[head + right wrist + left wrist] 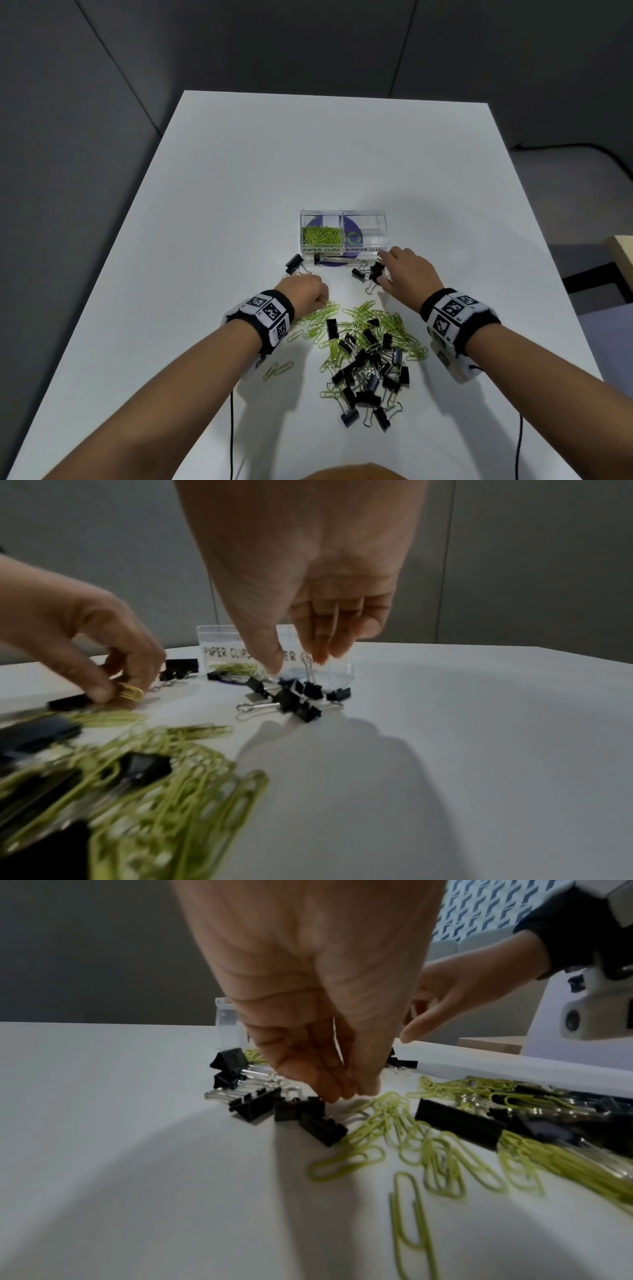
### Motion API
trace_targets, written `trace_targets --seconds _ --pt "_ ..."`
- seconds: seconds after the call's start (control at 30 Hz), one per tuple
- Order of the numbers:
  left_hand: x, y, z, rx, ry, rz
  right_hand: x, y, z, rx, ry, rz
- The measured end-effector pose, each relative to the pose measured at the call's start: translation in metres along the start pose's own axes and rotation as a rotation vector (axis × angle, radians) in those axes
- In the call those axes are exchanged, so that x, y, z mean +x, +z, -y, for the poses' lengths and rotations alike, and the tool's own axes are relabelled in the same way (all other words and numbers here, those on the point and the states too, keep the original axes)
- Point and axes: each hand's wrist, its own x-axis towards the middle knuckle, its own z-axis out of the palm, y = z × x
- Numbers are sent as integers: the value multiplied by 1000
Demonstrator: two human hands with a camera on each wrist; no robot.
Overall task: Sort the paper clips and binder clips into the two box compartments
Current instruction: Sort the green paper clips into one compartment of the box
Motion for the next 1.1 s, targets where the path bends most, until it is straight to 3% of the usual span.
trace_targets --seconds 0.07,0.2,0.27,0.37,0.5,0.67,1.1 --pt "-2 -1 1 -9 11 -6 -6 4 7 39 -90 -18" --pt "-9 -3 5 20 50 20 -20 19 20 3 -313 117" --pt "-13 0 4 62 64 10 -24 30 19 -52 -339 125" --pt "-14 13 -6 67 30 -76 -30 34 25 -79 -297 112" --pt "-7 26 -31 -49 -137 -182 -30 30 36 -83 -252 167" --pt "-5 32 -55 -119 -321 -183 -29 33 44 -13 -129 209" --pt "3 37 -43 -164 -315 -82 -14 30 48 168 0 331"
